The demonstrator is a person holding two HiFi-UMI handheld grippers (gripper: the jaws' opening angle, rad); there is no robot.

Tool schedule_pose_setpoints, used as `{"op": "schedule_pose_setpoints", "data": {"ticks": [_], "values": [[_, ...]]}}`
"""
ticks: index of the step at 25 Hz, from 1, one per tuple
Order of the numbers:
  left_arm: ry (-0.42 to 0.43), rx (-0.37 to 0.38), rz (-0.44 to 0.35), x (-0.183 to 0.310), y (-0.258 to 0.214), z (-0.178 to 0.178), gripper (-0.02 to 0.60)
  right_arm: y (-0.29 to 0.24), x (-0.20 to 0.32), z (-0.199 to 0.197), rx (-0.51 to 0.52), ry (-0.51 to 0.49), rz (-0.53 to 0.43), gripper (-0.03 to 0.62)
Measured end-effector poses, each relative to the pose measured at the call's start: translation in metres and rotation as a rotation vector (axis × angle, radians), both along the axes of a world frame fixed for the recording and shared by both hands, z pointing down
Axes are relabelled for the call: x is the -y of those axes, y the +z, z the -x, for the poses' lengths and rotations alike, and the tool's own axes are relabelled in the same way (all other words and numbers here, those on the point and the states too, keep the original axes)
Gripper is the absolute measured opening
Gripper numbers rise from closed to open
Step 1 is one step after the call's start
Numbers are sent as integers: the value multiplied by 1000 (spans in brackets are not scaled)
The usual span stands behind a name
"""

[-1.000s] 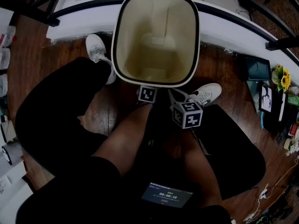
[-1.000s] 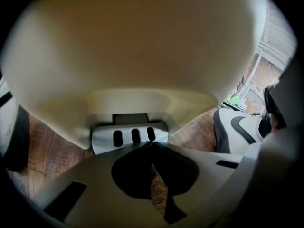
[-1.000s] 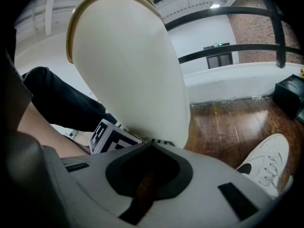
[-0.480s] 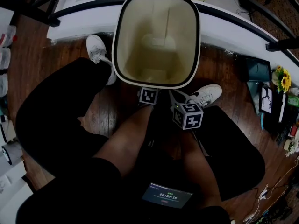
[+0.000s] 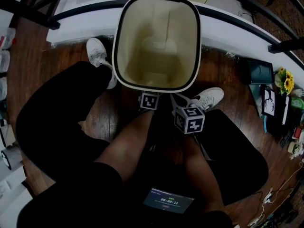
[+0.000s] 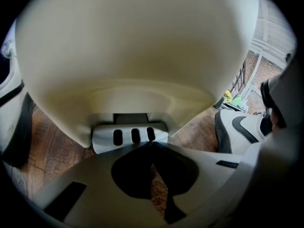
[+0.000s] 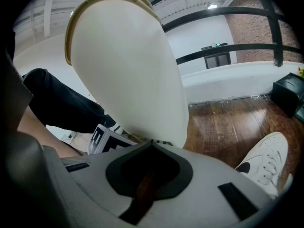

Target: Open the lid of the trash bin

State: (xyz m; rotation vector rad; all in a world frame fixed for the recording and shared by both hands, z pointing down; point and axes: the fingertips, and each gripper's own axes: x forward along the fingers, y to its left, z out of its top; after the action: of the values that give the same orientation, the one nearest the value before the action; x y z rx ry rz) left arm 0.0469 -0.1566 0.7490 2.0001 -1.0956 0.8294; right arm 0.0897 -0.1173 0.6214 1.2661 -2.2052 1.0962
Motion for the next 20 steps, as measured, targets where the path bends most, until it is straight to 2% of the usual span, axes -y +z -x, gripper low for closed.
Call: {"op": "schedule_pose_setpoints", "data": {"ticks": [20], "values": [[-3, -28, -68, 1, -5, 3, 35, -2, -1, 1, 0, 4, -10, -3]]}}
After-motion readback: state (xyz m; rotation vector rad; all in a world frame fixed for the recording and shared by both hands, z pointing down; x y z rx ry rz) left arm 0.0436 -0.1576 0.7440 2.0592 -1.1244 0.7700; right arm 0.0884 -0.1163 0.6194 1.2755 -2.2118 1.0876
